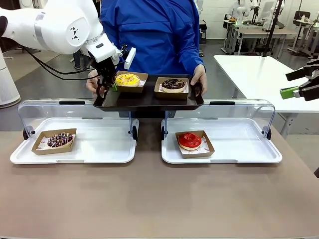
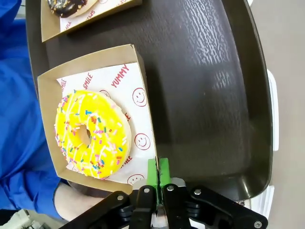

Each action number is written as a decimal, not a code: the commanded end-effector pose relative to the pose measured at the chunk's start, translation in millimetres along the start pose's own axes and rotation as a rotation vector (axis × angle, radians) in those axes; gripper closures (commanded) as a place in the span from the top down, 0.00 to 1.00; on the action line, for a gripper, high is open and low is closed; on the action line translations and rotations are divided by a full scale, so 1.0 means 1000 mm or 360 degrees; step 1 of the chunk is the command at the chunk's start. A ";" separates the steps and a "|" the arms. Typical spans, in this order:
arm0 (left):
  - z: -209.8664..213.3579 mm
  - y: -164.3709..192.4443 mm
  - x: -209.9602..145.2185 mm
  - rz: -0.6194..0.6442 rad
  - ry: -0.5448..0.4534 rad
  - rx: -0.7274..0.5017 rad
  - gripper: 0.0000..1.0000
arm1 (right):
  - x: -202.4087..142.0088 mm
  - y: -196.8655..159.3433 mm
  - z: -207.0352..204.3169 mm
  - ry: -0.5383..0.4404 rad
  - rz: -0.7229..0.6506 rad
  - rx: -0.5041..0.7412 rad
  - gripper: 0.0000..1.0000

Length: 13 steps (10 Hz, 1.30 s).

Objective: Provide the desired donut to the person.
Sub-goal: Place the picked Paper togo box onto the Handle tray extended by the person.

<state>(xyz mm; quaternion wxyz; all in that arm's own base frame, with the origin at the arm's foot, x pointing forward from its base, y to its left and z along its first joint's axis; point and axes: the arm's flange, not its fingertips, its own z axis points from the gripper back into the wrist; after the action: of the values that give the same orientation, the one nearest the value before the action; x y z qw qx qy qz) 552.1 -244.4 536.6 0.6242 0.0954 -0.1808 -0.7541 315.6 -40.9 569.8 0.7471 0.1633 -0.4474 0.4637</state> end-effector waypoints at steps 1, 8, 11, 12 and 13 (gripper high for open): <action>0.006 0.005 0.001 0.0024 -0.0042 0.0002 0.01 | 0.000 0.000 -0.001 -0.0021 -0.0001 0.0011 1.00; 0.012 0.009 0.001 0.0127 -0.0016 -0.0180 0.92 | 0.000 0.000 -0.001 -0.0021 -0.0001 0.0011 1.00; 0.013 0.010 0.000 0.0148 -0.0071 -0.0235 1.00 | 0.000 0.000 -0.001 -0.0021 -0.0001 0.0011 1.00; 0.013 0.010 0.000 0.0139 -0.0087 -0.0244 1.00 | 0.000 0.000 -0.001 -0.0021 -0.0001 0.0011 1.00; 0.014 0.010 0.000 0.0140 -0.0106 -0.0249 1.00 | 0.000 0.000 -0.001 -0.0021 -0.0001 0.0011 1.00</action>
<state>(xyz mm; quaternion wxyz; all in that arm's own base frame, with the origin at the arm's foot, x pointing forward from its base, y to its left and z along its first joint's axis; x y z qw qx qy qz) 552.2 -244.3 549.5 0.6553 0.0288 -0.1435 -0.7411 315.6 -40.9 569.8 0.7471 0.1633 -0.4474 0.4637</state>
